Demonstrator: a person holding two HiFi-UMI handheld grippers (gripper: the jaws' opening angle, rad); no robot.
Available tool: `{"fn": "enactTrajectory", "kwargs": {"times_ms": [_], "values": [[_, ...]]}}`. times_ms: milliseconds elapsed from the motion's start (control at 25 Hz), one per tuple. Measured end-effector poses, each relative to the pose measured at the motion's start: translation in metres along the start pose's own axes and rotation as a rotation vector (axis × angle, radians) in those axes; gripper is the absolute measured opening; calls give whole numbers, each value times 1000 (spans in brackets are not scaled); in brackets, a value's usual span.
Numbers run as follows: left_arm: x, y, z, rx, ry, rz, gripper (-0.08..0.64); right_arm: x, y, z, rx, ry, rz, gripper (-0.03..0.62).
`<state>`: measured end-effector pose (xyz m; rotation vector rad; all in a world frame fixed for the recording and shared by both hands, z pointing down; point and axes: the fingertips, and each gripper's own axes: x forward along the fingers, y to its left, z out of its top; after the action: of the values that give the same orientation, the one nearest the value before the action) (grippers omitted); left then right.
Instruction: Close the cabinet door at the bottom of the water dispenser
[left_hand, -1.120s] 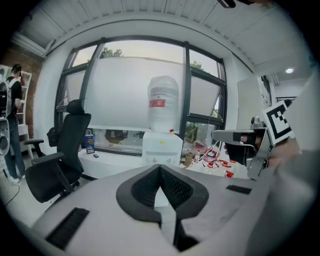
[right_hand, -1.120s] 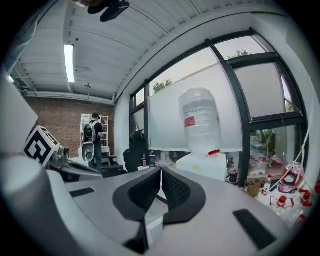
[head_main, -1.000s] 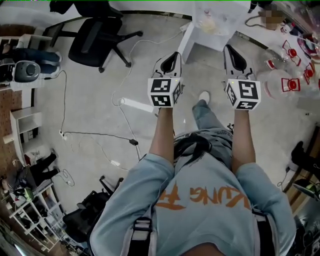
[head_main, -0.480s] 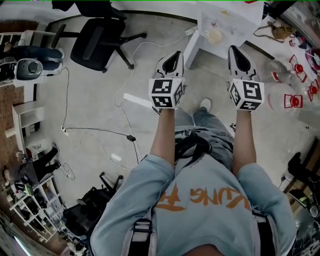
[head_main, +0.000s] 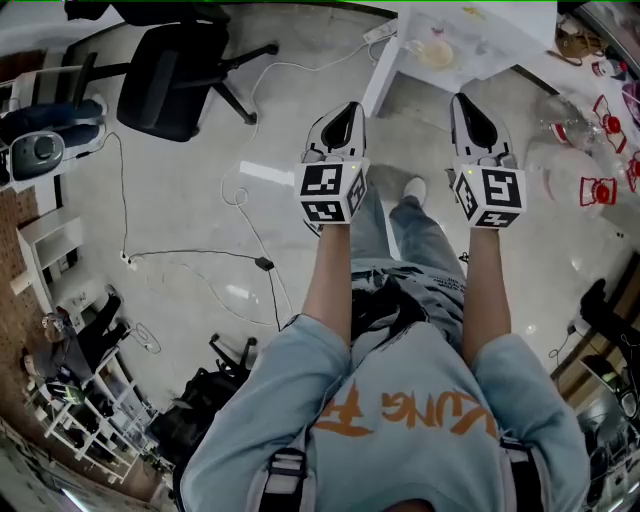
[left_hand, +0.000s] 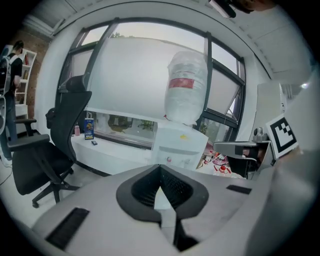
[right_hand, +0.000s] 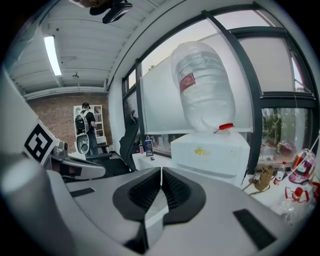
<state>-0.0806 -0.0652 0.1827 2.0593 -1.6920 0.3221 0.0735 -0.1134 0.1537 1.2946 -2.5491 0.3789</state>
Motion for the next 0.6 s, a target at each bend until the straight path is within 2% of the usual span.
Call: {"fn": "enactTrajectory", "kwargs": {"times_ms": [240, 600], "values": [[26, 23, -47, -6, 80, -41, 20, 34, 13, -57, 47, 75, -9, 29], [52, 69, -102, 2, 133, -60, 20, 77, 39, -130, 55, 137, 15, 30]]}}
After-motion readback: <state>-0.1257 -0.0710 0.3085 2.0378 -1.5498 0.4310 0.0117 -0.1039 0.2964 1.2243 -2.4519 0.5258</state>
